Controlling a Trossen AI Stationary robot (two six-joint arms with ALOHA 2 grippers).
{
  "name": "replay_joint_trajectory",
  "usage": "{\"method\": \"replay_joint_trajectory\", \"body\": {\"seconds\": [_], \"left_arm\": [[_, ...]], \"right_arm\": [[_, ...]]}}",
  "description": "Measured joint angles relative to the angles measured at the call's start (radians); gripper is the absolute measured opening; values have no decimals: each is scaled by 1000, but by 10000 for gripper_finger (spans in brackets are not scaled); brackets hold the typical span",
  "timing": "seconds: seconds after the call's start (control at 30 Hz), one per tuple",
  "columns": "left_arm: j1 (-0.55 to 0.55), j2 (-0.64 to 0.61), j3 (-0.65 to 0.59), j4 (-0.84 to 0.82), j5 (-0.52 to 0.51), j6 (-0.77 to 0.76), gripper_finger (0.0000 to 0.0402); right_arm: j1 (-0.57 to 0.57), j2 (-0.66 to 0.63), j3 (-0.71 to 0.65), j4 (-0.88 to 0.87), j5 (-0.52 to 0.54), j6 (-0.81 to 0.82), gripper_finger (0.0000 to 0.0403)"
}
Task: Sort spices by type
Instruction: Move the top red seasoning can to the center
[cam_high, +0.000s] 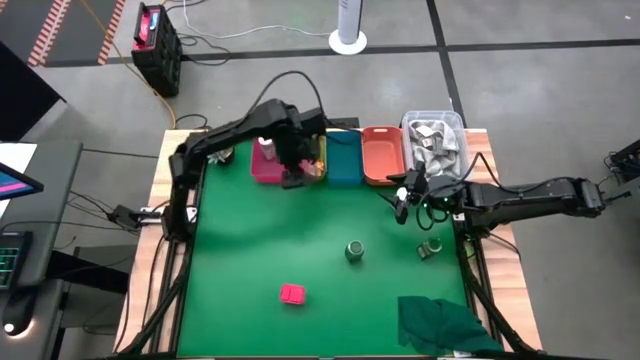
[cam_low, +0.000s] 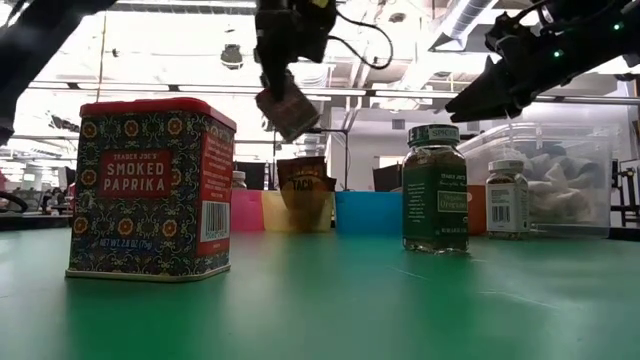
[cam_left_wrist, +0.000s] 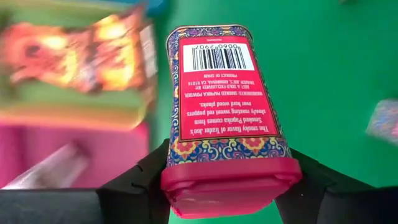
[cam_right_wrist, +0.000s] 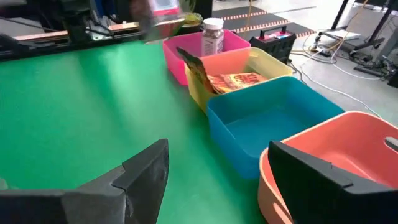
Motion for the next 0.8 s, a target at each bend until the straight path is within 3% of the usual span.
{"method": "replay_joint_trajectory", "body": {"seconds": [0.37, 0.57, 0.8], "left_arm": [[-112, 126, -17, 2, 54, -80, 203], [-137, 229, -18, 3, 46, -88, 205], [-161, 318, -18, 2, 44, -48, 233]], "right_arm": [[-3, 20, 0, -4, -113, 1, 301], [6, 68, 0, 54, -118, -2, 301], [8, 52, 36, -4, -118, 0, 301]]}}
